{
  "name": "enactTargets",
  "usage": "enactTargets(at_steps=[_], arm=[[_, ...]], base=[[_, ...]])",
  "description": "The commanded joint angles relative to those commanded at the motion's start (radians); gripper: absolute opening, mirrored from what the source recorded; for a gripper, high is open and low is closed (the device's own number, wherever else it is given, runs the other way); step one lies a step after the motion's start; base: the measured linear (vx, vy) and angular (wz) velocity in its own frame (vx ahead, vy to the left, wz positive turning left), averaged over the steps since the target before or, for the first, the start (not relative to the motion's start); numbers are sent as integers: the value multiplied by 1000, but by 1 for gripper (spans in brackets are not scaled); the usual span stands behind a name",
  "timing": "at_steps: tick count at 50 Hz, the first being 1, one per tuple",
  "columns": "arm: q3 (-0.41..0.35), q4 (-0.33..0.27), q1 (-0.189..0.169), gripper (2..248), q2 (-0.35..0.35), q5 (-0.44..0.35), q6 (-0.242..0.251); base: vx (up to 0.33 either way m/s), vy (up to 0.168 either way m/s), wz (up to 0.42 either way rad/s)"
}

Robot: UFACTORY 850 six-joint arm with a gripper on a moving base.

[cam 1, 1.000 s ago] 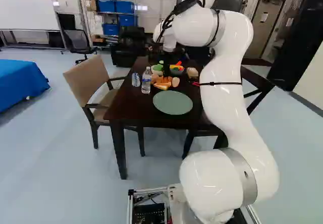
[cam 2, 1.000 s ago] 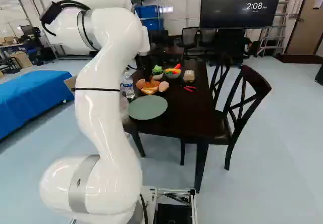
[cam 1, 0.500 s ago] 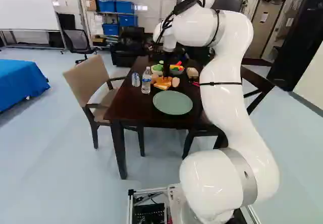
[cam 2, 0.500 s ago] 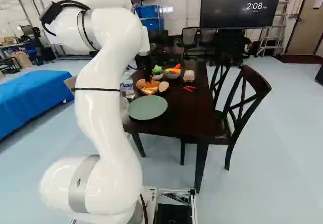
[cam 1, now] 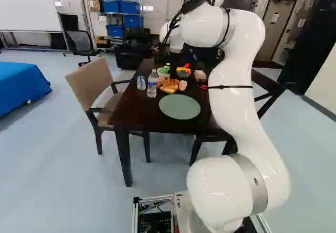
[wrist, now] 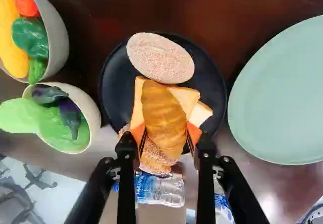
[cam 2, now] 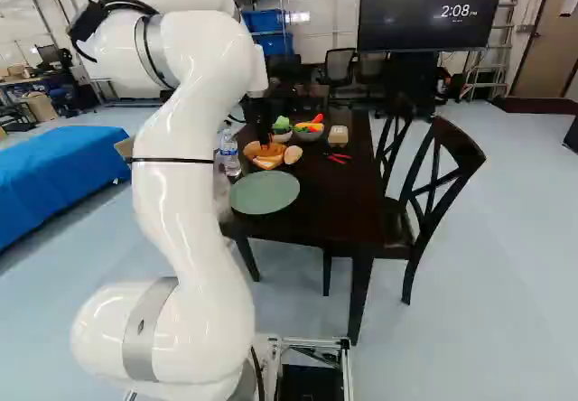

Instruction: Move the croissant to the empty plate

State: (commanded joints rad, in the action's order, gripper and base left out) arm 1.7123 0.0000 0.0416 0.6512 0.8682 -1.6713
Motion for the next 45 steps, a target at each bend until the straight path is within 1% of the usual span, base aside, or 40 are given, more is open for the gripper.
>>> enactTargets(at_steps=[45], arm=[[-13, 0, 0, 124, -105, 0, 0]], base=[[0, 0, 0]])
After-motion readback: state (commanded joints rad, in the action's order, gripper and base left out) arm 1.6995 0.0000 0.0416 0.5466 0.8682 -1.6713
